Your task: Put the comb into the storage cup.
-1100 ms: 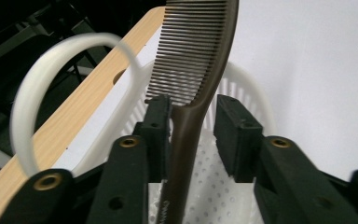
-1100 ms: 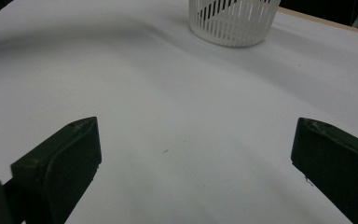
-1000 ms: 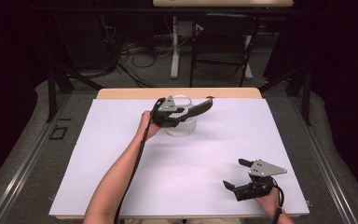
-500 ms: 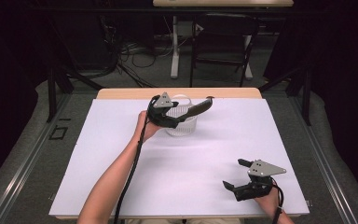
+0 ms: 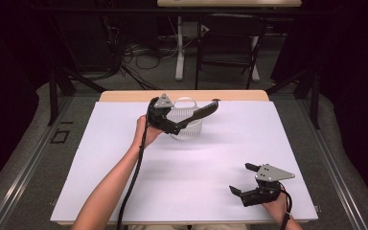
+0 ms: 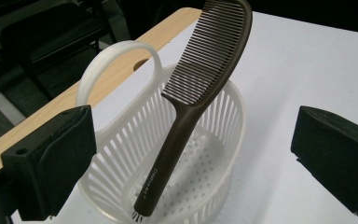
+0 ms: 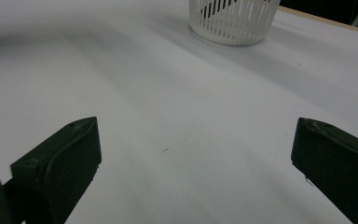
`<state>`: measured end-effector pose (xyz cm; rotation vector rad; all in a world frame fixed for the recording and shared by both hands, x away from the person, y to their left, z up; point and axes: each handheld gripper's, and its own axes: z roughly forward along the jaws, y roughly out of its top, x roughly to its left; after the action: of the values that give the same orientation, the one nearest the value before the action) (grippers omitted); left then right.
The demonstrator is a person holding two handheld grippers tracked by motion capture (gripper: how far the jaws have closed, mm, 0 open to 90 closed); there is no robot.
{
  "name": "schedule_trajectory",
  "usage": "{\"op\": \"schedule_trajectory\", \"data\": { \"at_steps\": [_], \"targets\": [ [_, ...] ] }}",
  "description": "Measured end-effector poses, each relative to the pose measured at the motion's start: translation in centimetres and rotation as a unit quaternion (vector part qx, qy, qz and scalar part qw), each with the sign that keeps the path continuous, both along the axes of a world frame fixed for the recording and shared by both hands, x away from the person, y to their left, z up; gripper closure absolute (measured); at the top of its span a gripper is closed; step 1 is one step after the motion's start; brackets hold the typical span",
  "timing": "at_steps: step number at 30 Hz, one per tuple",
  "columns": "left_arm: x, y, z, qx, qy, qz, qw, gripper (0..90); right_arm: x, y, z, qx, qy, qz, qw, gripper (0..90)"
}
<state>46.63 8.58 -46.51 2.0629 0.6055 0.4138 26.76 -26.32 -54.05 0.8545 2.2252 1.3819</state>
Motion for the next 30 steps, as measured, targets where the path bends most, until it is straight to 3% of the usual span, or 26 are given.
{"op": "schedule_trajectory", "data": {
  "at_steps": [11, 30],
  "targets": [
    [-1.5, 1.0, 0.3, 0.014, 0.015, 0.014, 0.9997, 0.0, 0.0, 0.0, 0.0, 0.001, 0.000, -0.002, 1.0000, 1.3],
    [-4.3, 3.1, -0.1, 0.024, 0.020, 0.041, 0.9987, 0.0, 0.0, 0.0, 0.1, -0.003, 0.002, -0.002, 1.0000, 1.3]
  ]
}}
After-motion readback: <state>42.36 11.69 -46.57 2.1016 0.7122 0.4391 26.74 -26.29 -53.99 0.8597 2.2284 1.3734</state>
